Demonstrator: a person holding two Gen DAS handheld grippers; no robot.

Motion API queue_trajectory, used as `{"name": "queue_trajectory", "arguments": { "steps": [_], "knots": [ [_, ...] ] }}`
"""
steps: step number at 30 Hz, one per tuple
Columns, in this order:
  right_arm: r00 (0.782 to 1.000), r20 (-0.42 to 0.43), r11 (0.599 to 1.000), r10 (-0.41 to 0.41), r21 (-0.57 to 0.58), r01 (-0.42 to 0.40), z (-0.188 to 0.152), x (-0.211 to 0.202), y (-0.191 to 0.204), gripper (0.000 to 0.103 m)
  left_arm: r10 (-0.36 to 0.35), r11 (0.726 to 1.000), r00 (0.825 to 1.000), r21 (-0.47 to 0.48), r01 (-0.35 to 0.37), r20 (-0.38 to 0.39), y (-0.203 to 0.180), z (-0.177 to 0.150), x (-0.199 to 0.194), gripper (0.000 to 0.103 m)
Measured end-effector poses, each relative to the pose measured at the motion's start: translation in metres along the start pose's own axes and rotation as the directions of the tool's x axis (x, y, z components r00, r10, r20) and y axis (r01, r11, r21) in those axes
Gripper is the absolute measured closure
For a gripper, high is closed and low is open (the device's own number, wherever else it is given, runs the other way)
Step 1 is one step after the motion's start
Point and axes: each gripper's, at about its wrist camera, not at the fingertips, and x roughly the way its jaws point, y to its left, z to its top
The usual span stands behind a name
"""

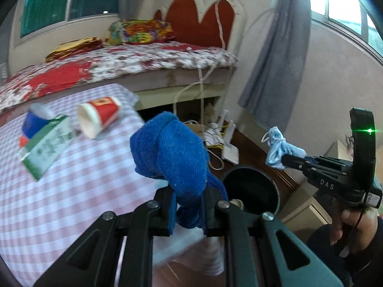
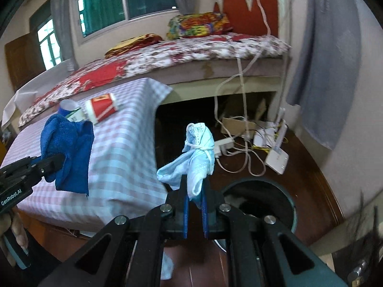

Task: Collect trash
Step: 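Carry the blue cloth and light-blue mask over the bucket and release both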

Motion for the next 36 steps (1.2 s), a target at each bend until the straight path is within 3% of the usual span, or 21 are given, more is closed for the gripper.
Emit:
{"name": "queue_trajectory", "arguments": {
  "steps": [16, 25, 33, 36],
  "knots": [
    [0.992, -0.068, 0.990, -0.104, 0.084, 0.110, -0.037, -0.004, -0.078, 0.094, -0.137, 0.984, 0.986, 0.098, 0.147, -0.100, -0.078, -0.005, 0.054, 0.086],
    [0.981, -0.153, 0.984, -0.118, 0.118, 0.137, -0.067, 0.017, -0.115, 0.094, -0.184, 0.965, 0.960, 0.147, 0.217, -0.211, -0.116, -0.020, 0.101, 0.086],
    [0.966, -0.235, 0.982, -0.109, 0.126, 0.142, -0.089, 0.050, -0.139, 0.094, -0.215, 0.946, 0.923, 0.168, 0.278, -0.318, -0.139, -0.033, 0.150, 0.086],
    [0.957, -0.268, 0.982, -0.109, 0.120, 0.146, -0.091, 0.065, -0.147, 0.094, -0.191, 0.945, 0.916, 0.186, 0.268, -0.352, -0.147, -0.033, 0.167, 0.086]
  ]
}}
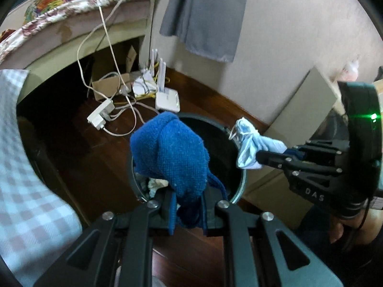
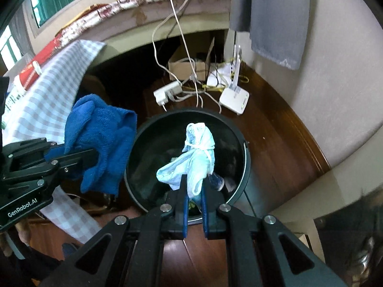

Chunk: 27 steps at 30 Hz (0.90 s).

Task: Collect trash
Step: 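Carry the blue cloth and light-blue mask over the bucket and release both, then move both tools back over the table toward the remaining trash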

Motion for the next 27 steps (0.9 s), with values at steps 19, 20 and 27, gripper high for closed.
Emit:
{"name": "queue_trajectory", "arguments": {
  "steps": [19, 20, 27],
  "knots": [
    [0.979, -0.180, 0.993, -0.098, 0.042, 0.108, -0.004, 0.073, -0.034, 0.000, 0.099, 0.994, 0.987, -0.037, -0.104, -0.130, 0.011, -0.001, 0.047, 0.006],
    [0.981, -0.165, 0.993, -0.104, 0.043, 0.112, -0.003, 0.069, -0.034, 0.000, 0.109, 0.993, 0.986, -0.031, -0.114, -0.128, 0.010, -0.002, 0.045, 0.005],
    [0.984, -0.093, 0.987, -0.154, 0.021, 0.157, 0.003, 0.046, -0.026, 0.000, 0.157, 0.987, 0.985, -0.007, -0.158, -0.073, 0.004, 0.004, 0.022, 0.005]
  ]
}}
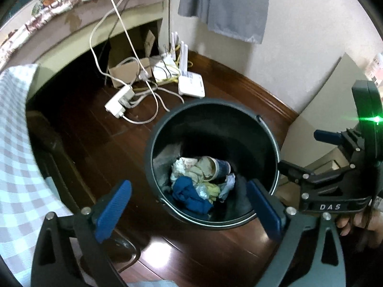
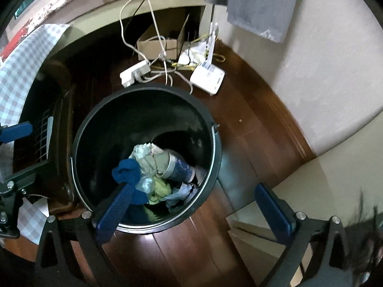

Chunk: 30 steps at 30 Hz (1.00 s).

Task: Collect trash
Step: 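Move both tools back over the table toward the remaining trash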

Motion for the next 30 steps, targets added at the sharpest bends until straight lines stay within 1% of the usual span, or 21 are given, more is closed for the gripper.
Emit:
{"name": "queue_trajectory", "arguments": {
  "steps": [3, 5, 6, 9, 16, 19, 24, 30],
  "knots": [
    [0.999, 0.041, 1.000, -0.008, 0.016, 0.007, 0.001, -0.016, -0.001, 0.000, 0.013, 1.000, 0.999, 0.003, -0.013, 0.031, 0.002, 0.002, -0.014, 0.004],
    [0.998, 0.068, 1.000, -0.013, 0.025, 0.011, 0.002, -0.027, -0.001, 0.000, 0.015, 1.000, 0.999, -0.004, -0.015, 0.052, 0.004, 0.003, -0.022, 0.002],
    [0.997, 0.079, 0.999, -0.018, 0.030, 0.015, 0.003, -0.032, -0.001, 0.000, 0.016, 1.000, 0.998, -0.010, -0.016, 0.055, 0.005, 0.003, -0.025, 0.001],
    [0.994, 0.103, 0.999, -0.030, 0.043, 0.025, 0.005, -0.043, -0.002, 0.000, 0.030, 0.999, 0.997, -0.017, -0.029, 0.071, 0.008, 0.002, -0.033, 0.001],
    [0.988, 0.152, 0.998, -0.021, 0.055, 0.013, 0.008, -0.069, 0.001, 0.000, 0.042, 0.999, 0.991, -0.034, -0.038, 0.130, 0.015, -0.001, -0.066, 0.001],
    [0.985, 0.173, 0.999, -0.013, 0.041, 0.006, 0.010, -0.081, 0.008, 0.000, 0.059, 0.998, 0.986, -0.033, -0.055, 0.155, 0.018, -0.004, -0.080, 0.001],
    [0.977, 0.209, 0.999, 0.035, -0.008, -0.034, 0.018, -0.101, 0.034, 0.000, 0.093, 0.994, 0.975, -0.070, -0.080, 0.203, 0.037, -0.008, -0.109, 0.001],
    [0.960, 0.254, 0.990, 0.119, -0.102, -0.095, 0.034, -0.122, 0.086, 0.000, 0.154, 0.979, 0.955, -0.167, -0.113, 0.254, 0.075, -0.022, -0.145, 0.001]
  ]
}}
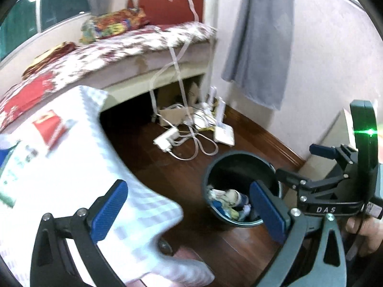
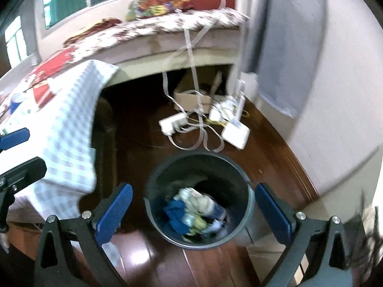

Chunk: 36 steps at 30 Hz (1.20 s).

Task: Collect trash
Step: 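Move both tools back over the table toward the remaining trash, then grasp the green milk carton with the left tool while the right tool grasps the red paper cup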

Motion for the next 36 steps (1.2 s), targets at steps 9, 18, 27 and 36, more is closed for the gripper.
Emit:
{"name": "queue_trajectory", "arguments": {
  "steps": [9, 18, 27, 36],
  "knots": [
    [0.992, 0.075, 0.984, 0.102, -0.152, -0.090, 0.032, -0.013, 0.091, 0.000, 0.129, 0.979, 0.990, -0.167, -0.119, 0.051, 0.087, -0.020, -0.043, 0.001],
    [0.975, 0.031, 0.937, 0.221, -0.285, -0.203, 0.052, -0.010, 0.192, 0.000, 0.245, 0.921, 0.965, -0.332, -0.203, 0.089, 0.185, -0.050, -0.080, 0.001],
    [0.962, 0.002, 0.901, 0.273, -0.351, -0.255, 0.069, 0.003, 0.279, 0.000, 0.332, 0.908, 0.940, -0.296, -0.296, 0.080, 0.250, -0.065, -0.073, 0.010],
    [0.963, -0.021, 0.895, 0.268, -0.364, -0.257, 0.077, 0.025, 0.317, 0.000, 0.251, 0.935, 0.967, -0.270, -0.228, 0.054, 0.288, -0.062, -0.038, 0.020]
  ]
}}
